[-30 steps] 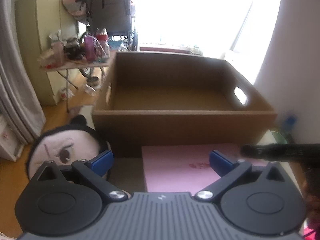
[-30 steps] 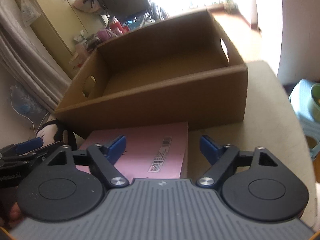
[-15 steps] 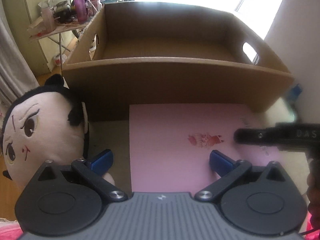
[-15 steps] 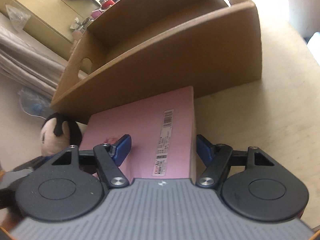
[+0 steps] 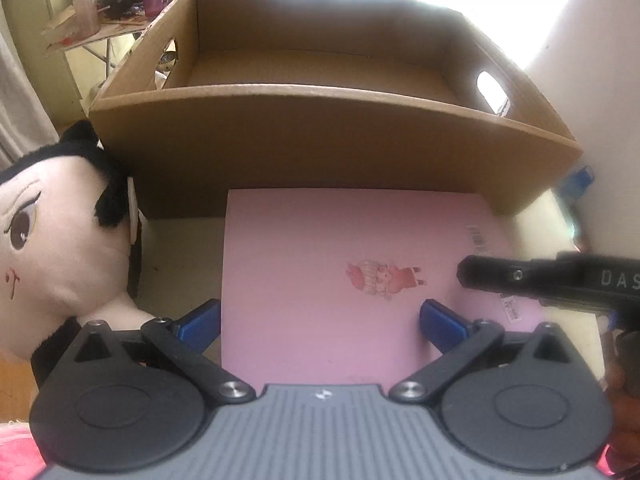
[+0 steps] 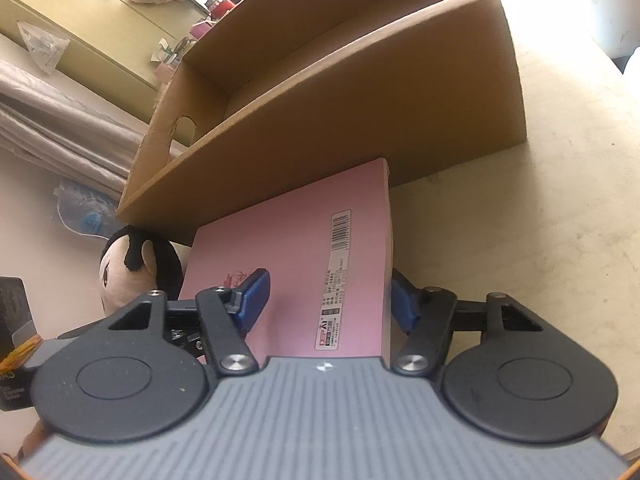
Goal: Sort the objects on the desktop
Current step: 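Lift the pink booklet with the right gripper and carry it over the box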
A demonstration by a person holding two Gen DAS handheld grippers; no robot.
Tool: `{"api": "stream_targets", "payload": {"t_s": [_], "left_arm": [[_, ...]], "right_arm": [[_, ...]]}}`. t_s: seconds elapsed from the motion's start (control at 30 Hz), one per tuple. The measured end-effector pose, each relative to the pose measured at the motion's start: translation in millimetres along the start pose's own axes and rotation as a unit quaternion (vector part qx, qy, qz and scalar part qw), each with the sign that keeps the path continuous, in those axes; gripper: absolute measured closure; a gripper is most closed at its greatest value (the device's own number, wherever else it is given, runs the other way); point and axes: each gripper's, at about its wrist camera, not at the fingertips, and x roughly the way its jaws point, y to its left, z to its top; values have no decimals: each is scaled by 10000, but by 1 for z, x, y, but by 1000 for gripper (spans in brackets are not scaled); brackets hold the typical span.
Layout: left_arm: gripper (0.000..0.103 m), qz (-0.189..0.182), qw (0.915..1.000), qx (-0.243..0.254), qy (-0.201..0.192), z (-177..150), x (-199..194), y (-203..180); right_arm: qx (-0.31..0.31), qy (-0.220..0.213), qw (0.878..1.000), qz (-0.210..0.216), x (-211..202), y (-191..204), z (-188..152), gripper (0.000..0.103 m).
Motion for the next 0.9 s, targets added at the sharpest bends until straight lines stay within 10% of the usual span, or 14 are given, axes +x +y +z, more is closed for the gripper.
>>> {"api": "stream_targets", "payload": {"t_s": [0.9], "left_arm": [[0, -328, 9991, 105, -243, -67, -24, -10]], "right_arm": [[-563, -248, 9980, -137, -38, -7, -43, 46]]}}
